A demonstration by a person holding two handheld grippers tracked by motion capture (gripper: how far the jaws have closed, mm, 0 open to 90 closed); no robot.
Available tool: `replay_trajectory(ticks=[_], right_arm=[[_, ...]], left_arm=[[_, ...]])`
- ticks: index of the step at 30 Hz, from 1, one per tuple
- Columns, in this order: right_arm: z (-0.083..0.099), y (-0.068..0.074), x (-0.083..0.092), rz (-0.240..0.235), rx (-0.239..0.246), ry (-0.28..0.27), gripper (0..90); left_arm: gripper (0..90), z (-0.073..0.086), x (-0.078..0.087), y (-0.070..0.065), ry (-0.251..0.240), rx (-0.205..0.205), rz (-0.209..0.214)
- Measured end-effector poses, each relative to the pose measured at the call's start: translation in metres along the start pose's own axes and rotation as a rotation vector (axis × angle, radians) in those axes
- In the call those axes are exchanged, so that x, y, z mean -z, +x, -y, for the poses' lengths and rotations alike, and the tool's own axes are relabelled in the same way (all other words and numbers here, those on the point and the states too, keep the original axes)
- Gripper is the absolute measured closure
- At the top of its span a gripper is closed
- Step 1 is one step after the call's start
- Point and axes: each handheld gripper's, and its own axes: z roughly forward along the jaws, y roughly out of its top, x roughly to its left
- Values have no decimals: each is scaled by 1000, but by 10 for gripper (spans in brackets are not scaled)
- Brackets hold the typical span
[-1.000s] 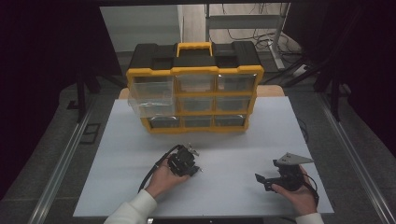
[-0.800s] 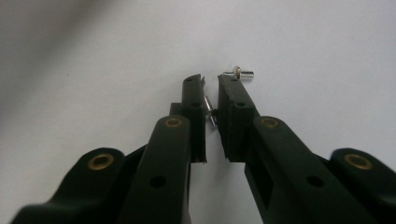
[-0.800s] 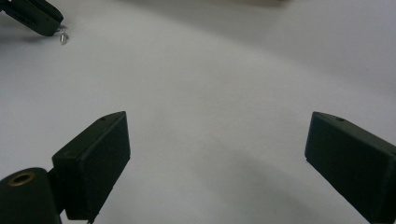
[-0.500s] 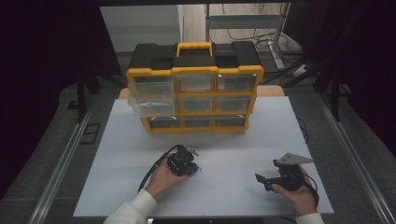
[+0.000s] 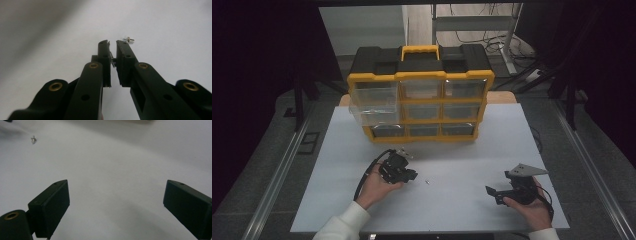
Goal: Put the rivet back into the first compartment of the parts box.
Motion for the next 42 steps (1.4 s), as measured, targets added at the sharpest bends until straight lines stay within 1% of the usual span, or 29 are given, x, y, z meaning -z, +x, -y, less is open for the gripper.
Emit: replay_trajectory(ticks=[4, 9, 10, 12, 18, 25, 31, 32, 38, 42], right_arm=[[0, -1, 0, 2, -3, -1, 71], [0, 0, 1, 2, -4, -1, 71], [0, 0, 1, 2, -3, 0, 71], [0, 0, 1, 2, -3, 0, 71], [0, 1, 0, 0, 2, -1, 71], [0, 0, 0, 1, 0, 0, 71], [0, 1, 0, 0, 1, 0, 71], [0, 1, 0, 0, 1, 0, 71], [0, 0, 0, 1, 2, 1, 71], [0, 1, 0, -2, 2, 2, 70]], left_arm=[[831, 2, 15, 6, -27, 11, 0], [831, 7, 33, 12, -56, 24, -10], [831, 8, 36, 13, -67, 38, -12], [831, 10, 43, 15, -75, 37, -13], [831, 17, 60, 25, -99, 57, -19], [831, 24, 80, 36, -121, 75, -38], [831, 27, 95, 42, -137, 96, -56], [831, 27, 97, 44, -137, 94, -59], [831, 32, 113, 50, -161, 112, -86], [831, 36, 124, 54, -179, 127, -95]])
